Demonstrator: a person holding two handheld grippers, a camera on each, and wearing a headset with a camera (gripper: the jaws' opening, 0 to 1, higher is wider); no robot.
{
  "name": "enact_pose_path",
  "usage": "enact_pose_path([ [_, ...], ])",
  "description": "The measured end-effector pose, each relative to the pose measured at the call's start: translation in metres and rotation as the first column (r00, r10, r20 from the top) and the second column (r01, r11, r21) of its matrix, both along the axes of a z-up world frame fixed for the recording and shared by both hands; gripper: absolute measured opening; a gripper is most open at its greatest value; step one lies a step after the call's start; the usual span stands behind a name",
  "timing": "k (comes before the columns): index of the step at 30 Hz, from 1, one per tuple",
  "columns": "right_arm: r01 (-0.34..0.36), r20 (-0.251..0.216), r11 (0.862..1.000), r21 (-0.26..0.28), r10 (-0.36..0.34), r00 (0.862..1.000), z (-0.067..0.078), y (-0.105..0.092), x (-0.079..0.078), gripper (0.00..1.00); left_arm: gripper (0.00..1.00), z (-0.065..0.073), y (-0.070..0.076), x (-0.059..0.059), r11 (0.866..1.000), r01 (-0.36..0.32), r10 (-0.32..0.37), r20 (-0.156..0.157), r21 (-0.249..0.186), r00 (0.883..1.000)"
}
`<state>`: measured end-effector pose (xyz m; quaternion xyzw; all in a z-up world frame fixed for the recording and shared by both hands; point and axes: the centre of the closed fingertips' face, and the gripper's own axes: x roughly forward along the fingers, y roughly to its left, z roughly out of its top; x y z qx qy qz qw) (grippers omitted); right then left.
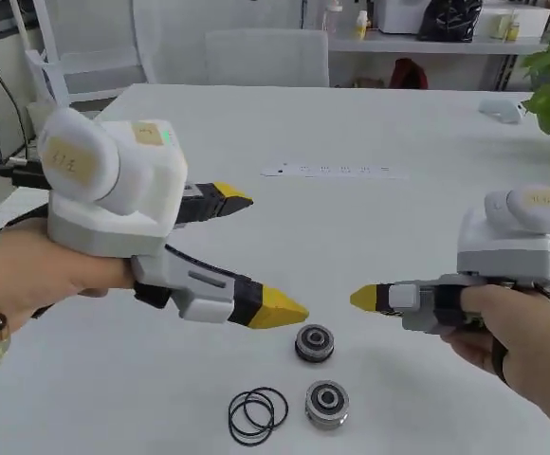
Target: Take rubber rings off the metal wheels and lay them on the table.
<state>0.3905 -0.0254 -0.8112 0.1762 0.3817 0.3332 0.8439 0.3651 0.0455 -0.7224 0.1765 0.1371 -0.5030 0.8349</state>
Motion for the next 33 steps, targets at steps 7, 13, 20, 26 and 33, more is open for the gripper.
enact_pose_path([
  [7, 0.004, -0.006, 1.000, -0.005, -0.004, 1.000, -0.003, -0.002, 0.000, 0.09, 0.76, -0.020, -0.014, 0.004, 0.999, 0.036, -0.035, -0.031, 0.006, 0.999],
  [13, -0.012, -0.015, 1.000, -0.017, 0.012, 1.000, -0.009, 0.000, -0.002, 0.09, 0.74, -0.027, -0.027, 0.010, 0.998, 0.053, -0.052, -0.036, 0.022, 0.998],
  [20, -0.057, -0.016, 0.997, -0.048, 0.056, 0.998, -0.014, 0.004, -0.007, 0.11, 0.66, -0.049, -0.030, 0.014, 0.998, 0.043, -0.042, -0.033, 0.040, 0.999],
  [26, -0.139, -0.020, 0.982, -0.127, 0.138, 0.990, -0.027, 0.008, -0.016, 0.15, 0.50, -0.069, -0.026, 0.020, 1.000, 0.007, -0.006, -0.040, 0.026, 0.999],
  [33, -0.275, 0.034, 0.929, -0.248, 0.292, 0.956, -0.042, 0.013, -0.022, 0.24, 0.45, -0.083, -0.027, 0.025, 0.999, -0.018, 0.019, -0.051, 0.030, 0.998],
])
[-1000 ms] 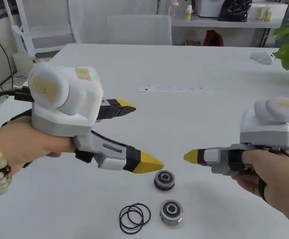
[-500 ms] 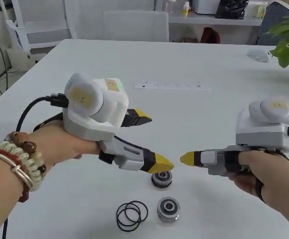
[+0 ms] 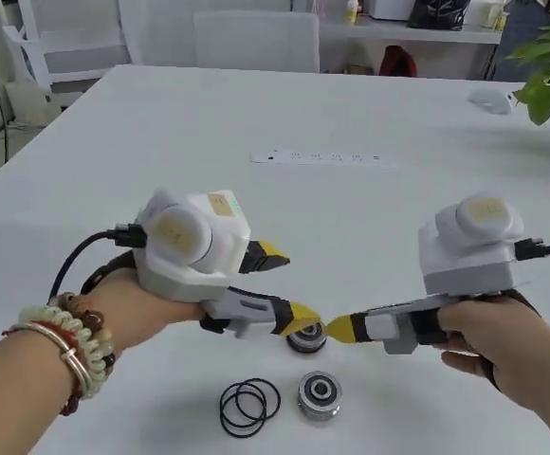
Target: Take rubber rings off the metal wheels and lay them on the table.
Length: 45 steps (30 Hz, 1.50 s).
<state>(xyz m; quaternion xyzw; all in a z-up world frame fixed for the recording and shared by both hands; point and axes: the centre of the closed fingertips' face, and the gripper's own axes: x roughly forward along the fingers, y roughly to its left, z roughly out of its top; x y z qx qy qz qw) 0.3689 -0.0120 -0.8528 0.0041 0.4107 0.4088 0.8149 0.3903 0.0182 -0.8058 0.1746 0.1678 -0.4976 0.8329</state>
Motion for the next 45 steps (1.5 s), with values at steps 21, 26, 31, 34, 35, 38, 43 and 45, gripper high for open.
enact_pose_path([
  [21, -0.173, 0.169, 0.976, -0.131, 0.194, 0.966, -0.012, 0.019, -0.007, 0.23, 0.26, -0.034, -0.010, -0.016, 0.997, 0.046, -0.043, -0.052, 0.062, 0.998],
  [26, -0.189, 0.173, 0.972, -0.137, 0.211, 0.962, -0.014, 0.022, -0.008, 0.23, 0.19, -0.038, -0.010, -0.018, 0.998, 0.041, -0.036, -0.084, 0.057, 0.996],
  [31, -0.188, 0.184, 0.972, -0.144, 0.213, 0.959, -0.013, 0.022, -0.007, 0.22, 0.14, -0.038, -0.010, -0.016, 0.999, 0.015, -0.011, -0.094, 0.041, 0.995],
  [34, -0.186, 0.197, 0.972, -0.145, 0.212, 0.957, -0.012, 0.022, -0.005, 0.20, 0.14, -0.038, -0.010, -0.015, 1.000, 0.000, 0.003, -0.110, 0.025, 0.994],
  [35, -0.186, 0.199, 0.972, -0.143, 0.212, 0.957, -0.012, 0.022, -0.005, 0.20, 0.14, -0.038, -0.010, -0.015, 1.000, -0.002, 0.005, -0.111, 0.023, 0.994],
  [38, -0.197, 0.206, 0.969, -0.152, 0.226, 0.952, -0.013, 0.021, -0.005, 0.19, 0.14, -0.038, -0.010, -0.015, 1.000, -0.007, 0.009, -0.112, 0.018, 0.994],
  [43, -0.220, 0.212, 0.958, -0.186, 0.258, 0.943, -0.014, 0.017, -0.006, 0.10, 0.13, -0.038, -0.009, -0.014, 1.000, -0.024, 0.025, -0.126, 0.004, 0.992],
  [45, -0.224, 0.214, 0.956, -0.190, 0.263, 0.941, -0.014, 0.017, -0.006, 0.08, 0.13, -0.038, -0.009, -0.014, 0.999, -0.034, 0.033, -0.134, -0.004, 0.990],
])
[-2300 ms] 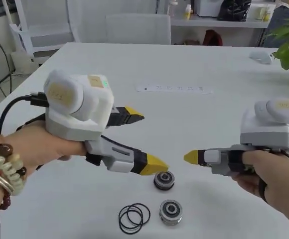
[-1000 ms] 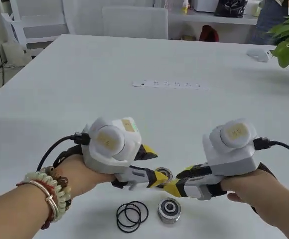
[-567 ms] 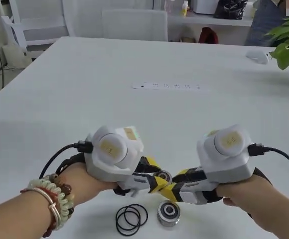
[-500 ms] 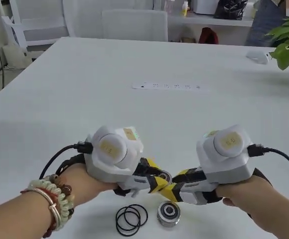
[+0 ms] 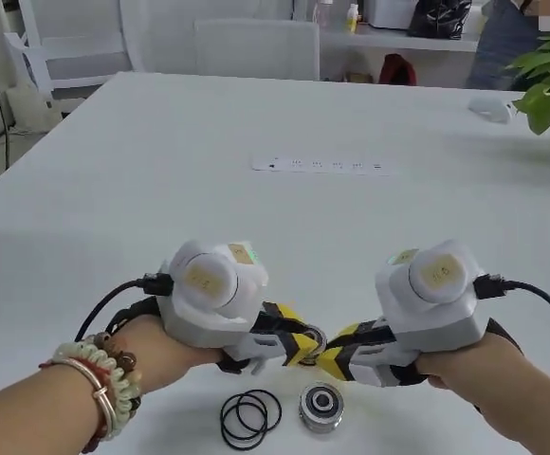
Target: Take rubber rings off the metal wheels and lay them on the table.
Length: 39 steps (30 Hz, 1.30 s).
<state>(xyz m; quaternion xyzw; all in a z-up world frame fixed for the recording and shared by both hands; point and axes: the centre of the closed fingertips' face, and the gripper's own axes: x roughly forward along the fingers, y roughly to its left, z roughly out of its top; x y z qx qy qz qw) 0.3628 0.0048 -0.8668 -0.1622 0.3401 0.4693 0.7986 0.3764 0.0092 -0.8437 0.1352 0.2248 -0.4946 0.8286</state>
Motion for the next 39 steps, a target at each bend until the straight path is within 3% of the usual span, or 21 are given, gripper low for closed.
enact_pose_path([
  [9, 0.016, 0.009, 1.000, -0.019, -0.016, 1.000, -0.001, -0.004, 0.002, 0.00, 0.13, -0.001, 0.000, -0.001, 1.000, -0.002, 0.002, 0.009, 0.006, 1.000],
  [13, 0.091, -0.053, 0.996, 0.003, -0.091, 0.994, -0.002, -0.007, 0.003, 0.00, 0.14, -0.001, 0.000, -0.002, 1.000, 0.009, -0.009, 0.015, 0.011, 1.000],
  [16, 0.237, -0.205, 0.969, 0.064, -0.219, 0.954, -0.002, -0.010, 0.004, 0.00, 0.14, -0.001, 0.000, -0.003, 1.000, 0.017, -0.017, 0.021, 0.016, 1.000],
  [18, 0.294, -0.256, 0.951, 0.096, -0.262, 0.930, -0.002, -0.012, 0.006, 0.00, 0.14, -0.001, 0.000, -0.003, 1.000, 0.016, -0.017, 0.021, 0.015, 1.000],
  [20, 0.365, -0.322, 0.921, 0.135, -0.308, 0.895, -0.001, -0.014, 0.007, 0.00, 0.14, -0.001, -0.001, -0.003, 1.000, 0.015, -0.015, 0.020, 0.011, 1.000],
  [25, 0.441, -0.407, 0.880, 0.178, -0.342, 0.847, -0.001, -0.015, 0.008, 0.00, 0.14, -0.002, -0.001, -0.003, 1.000, 0.019, -0.020, 0.023, 0.012, 1.000],
  [29, 0.474, -0.453, 0.856, 0.207, -0.346, 0.822, 0.001, -0.014, 0.004, 0.00, 0.14, -0.002, -0.001, -0.004, 1.000, 0.021, -0.021, 0.027, 0.013, 0.999],
  [30, 0.498, -0.480, 0.839, 0.220, -0.351, 0.804, 0.002, -0.014, 0.004, 0.00, 0.14, -0.002, -0.001, -0.004, 1.000, 0.024, -0.024, 0.028, 0.014, 0.999],
  [31, 0.503, -0.487, 0.834, 0.225, -0.351, 0.800, 0.002, -0.015, 0.004, 0.00, 0.14, -0.004, 0.000, -0.004, 0.999, 0.025, -0.026, 0.027, 0.023, 0.999],
  [32, 0.499, -0.483, 0.834, 0.234, -0.346, 0.804, 0.003, -0.016, 0.004, 0.00, 0.14, -0.011, 0.014, -0.002, 0.996, -0.005, 0.004, 0.013, 0.085, 1.000],
  [33, 0.501, -0.485, 0.833, 0.235, -0.347, 0.803, 0.003, -0.015, 0.004, 0.00, 0.14, -0.009, 0.007, -0.001, 0.999, 0.020, -0.021, 0.028, 0.036, 0.999],
  [34, 0.503, -0.485, 0.832, 0.234, -0.348, 0.802, 0.003, -0.014, 0.004, 0.00, 0.14, -0.008, 0.005, 0.000, 0.999, 0.018, -0.019, 0.029, 0.028, 0.999],
  [36, 0.492, -0.474, 0.839, 0.234, -0.343, 0.811, 0.005, -0.013, 0.003, 0.00, 0.14, -0.008, 0.004, -0.001, 0.999, 0.021, -0.022, 0.031, 0.033, 0.999],
  [39, 0.514, -0.490, 0.821, 0.250, -0.350, 0.798, 0.008, -0.015, 0.006, 0.00, 0.14, -0.008, 0.004, -0.001, 0.999, 0.023, -0.024, 0.032, 0.032, 0.999],
])
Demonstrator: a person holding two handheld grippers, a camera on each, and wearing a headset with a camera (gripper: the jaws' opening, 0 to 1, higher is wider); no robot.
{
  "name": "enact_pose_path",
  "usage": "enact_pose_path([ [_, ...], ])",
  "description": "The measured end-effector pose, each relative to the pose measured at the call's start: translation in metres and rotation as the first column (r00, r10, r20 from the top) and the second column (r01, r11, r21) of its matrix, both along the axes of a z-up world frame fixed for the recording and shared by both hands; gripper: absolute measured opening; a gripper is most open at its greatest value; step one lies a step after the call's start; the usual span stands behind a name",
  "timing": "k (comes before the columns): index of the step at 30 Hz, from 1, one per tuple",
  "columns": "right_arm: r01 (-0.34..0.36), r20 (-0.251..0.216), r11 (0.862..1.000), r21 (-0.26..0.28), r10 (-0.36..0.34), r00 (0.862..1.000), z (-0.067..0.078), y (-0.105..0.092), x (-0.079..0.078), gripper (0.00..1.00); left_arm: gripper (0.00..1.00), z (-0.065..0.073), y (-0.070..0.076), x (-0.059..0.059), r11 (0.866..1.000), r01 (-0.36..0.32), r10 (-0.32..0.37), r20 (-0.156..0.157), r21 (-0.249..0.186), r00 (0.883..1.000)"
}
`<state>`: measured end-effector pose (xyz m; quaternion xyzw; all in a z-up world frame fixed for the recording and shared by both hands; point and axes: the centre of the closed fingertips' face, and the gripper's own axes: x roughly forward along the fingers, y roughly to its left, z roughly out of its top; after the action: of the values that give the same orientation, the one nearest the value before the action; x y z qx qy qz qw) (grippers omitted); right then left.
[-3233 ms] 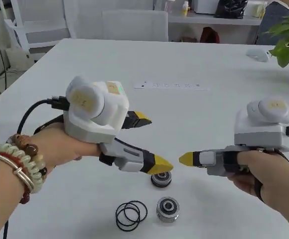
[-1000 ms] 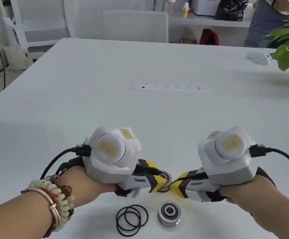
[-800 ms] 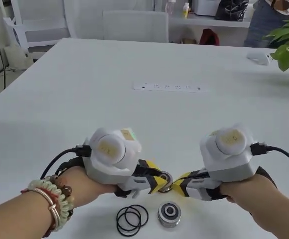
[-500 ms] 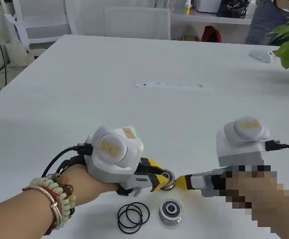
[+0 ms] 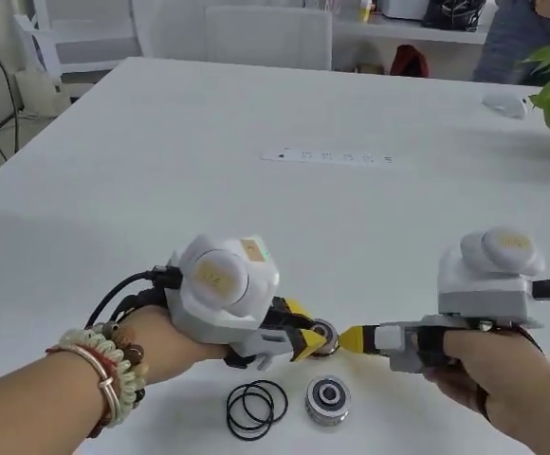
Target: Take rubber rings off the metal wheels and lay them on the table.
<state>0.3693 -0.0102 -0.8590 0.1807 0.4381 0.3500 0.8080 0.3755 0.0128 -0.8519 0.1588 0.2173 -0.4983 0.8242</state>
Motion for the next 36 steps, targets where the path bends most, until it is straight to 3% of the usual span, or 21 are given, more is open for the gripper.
enact_pose_path([
  [2, 0.020, -0.015, 0.999, 0.044, -0.019, 1.000, 0.005, 0.003, 0.000, 0.00, 0.14, 0.000, -0.001, 0.000, 1.000, 0.001, -0.001, 0.002, 0.001, 1.000],
  [10, 0.001, -0.008, 1.000, -0.018, -0.001, 1.000, -0.003, 0.003, -0.004, 0.00, 0.14, 0.002, -0.003, -0.003, 1.000, 0.004, -0.004, 0.011, 0.000, 1.000],
  [19, 0.018, -0.020, 1.000, 0.001, -0.018, 1.000, 0.001, 0.003, -0.002, 0.00, 0.14, 0.004, -0.003, -0.005, 1.000, 0.008, -0.008, 0.016, 0.005, 1.000],
  [22, 0.023, -0.026, 0.999, 0.043, -0.022, 0.999, 0.006, 0.004, -0.002, 0.00, 0.14, 0.004, -0.004, -0.005, 1.000, 0.010, -0.010, 0.017, 0.005, 1.000],
  [27, 0.033, -0.043, 0.998, 0.057, -0.031, 0.999, 0.006, 0.005, -0.003, 0.00, 0.13, 0.005, -0.004, -0.005, 1.000, 0.010, -0.010, 0.018, 0.005, 1.000],
  [36, 0.079, -0.101, 0.988, 0.133, -0.065, 0.993, 0.009, 0.004, 0.002, 0.00, 0.13, 0.004, -0.004, -0.005, 1.000, 0.005, -0.005, 0.019, 0.013, 1.000],
])
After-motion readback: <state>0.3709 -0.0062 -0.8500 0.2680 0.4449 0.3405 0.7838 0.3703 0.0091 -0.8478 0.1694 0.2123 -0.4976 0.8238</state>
